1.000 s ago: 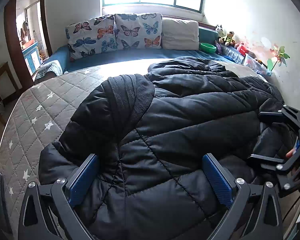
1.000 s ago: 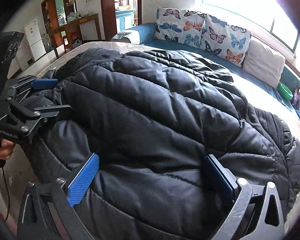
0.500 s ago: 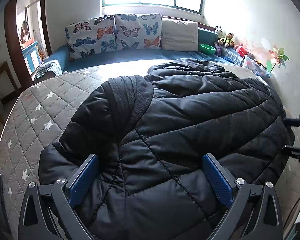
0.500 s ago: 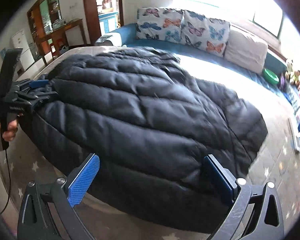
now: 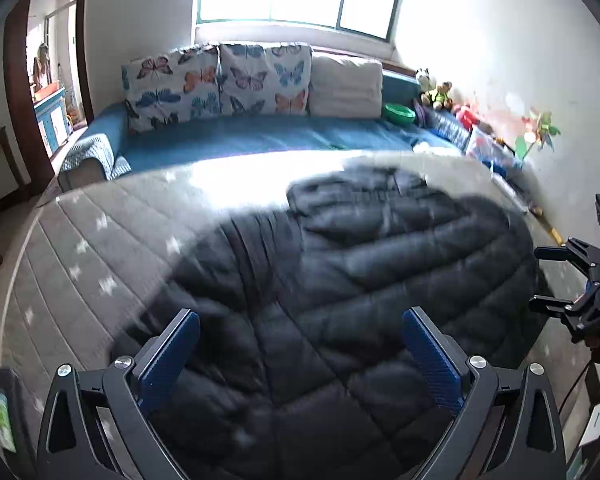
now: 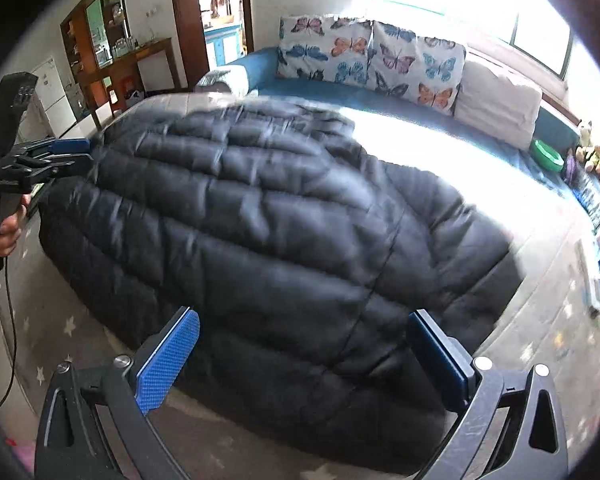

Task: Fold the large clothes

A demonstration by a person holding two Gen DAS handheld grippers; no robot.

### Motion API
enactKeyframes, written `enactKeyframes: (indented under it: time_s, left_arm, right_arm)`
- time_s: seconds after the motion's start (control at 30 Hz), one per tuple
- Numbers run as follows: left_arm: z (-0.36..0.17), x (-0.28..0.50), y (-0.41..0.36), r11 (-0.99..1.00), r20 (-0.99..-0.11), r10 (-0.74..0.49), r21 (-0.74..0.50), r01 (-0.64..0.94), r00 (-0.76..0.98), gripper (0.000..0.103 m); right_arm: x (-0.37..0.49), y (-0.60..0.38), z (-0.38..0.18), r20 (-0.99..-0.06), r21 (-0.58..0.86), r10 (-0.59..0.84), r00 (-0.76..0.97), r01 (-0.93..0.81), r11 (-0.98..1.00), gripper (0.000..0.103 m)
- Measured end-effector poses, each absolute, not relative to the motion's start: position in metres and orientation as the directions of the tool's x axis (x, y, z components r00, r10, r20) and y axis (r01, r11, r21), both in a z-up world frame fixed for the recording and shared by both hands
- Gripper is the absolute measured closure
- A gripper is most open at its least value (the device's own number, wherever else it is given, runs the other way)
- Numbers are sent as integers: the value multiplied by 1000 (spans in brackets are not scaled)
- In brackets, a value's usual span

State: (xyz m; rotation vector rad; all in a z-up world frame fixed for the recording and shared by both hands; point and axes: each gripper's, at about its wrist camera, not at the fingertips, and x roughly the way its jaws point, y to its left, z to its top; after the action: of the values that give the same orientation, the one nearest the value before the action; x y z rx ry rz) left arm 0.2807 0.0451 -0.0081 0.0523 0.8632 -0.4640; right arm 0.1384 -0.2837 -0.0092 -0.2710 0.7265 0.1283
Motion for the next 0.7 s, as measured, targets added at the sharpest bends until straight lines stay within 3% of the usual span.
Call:
enactKeyframes:
  time_s: [0.07,0.33,0.5,0.7]
  left_arm:
    - [0,298,50,902,-746,-370,-146,406,554,8]
    - [-24,368,68,913,-796,-384,-251,322,469,56]
    - [-47,381,71,919,-809,-375,-259,299,452,66]
    - [-71,383,66,927,-822,-354,-246,282,447,62]
  right_arm:
    - [150,-288,1,-662,-211,2,749,-189,959,0]
    - [203,-311,11,-695,-84,54,717,-156,984,0]
    - [219,-320,-12,-734,-99,23,678,-141,985,0]
    - [219,-329,-21,-739,-43,56,671,-129,991,0]
